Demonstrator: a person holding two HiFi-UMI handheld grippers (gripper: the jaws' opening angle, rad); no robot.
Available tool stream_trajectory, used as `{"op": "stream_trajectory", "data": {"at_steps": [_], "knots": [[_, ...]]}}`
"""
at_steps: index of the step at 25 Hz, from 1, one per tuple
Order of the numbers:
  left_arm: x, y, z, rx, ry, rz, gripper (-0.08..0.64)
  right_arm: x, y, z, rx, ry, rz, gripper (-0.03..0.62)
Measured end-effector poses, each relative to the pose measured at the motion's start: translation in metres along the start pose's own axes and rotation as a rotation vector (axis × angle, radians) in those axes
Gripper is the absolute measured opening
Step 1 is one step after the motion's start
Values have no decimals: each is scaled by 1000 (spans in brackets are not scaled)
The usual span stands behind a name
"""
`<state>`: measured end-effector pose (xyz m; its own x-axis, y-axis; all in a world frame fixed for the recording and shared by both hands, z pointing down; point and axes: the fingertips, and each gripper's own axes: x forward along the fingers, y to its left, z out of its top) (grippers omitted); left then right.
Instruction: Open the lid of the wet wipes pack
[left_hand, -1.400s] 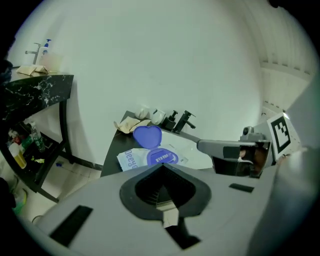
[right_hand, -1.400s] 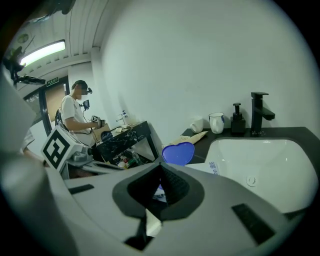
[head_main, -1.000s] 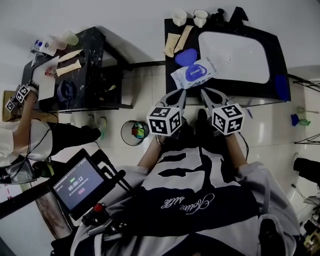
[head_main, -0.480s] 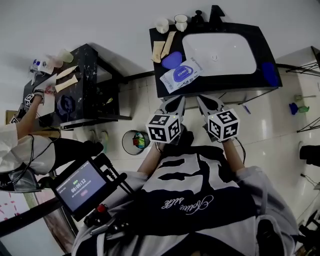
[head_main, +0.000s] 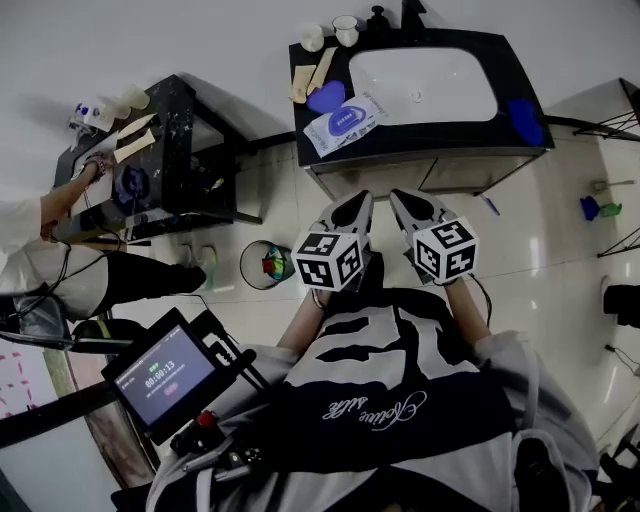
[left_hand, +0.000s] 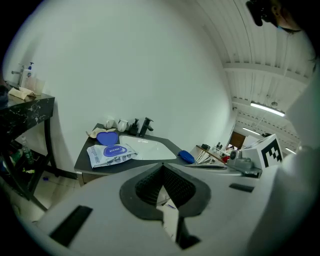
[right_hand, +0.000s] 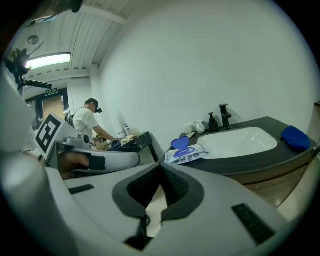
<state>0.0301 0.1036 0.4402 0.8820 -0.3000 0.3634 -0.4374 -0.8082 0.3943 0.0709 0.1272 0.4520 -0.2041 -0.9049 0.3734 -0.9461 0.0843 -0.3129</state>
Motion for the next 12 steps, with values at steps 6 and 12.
{"op": "stream_trajectory", "data": {"at_steps": [6, 12], "knots": [[-31, -30, -40, -5, 11, 46, -2, -41, 19, -36, 6, -2, 25, -2], [-56, -56, -74, 2, 54, 57, -2, -68, 34, -58, 35, -17, 38, -2]]}}
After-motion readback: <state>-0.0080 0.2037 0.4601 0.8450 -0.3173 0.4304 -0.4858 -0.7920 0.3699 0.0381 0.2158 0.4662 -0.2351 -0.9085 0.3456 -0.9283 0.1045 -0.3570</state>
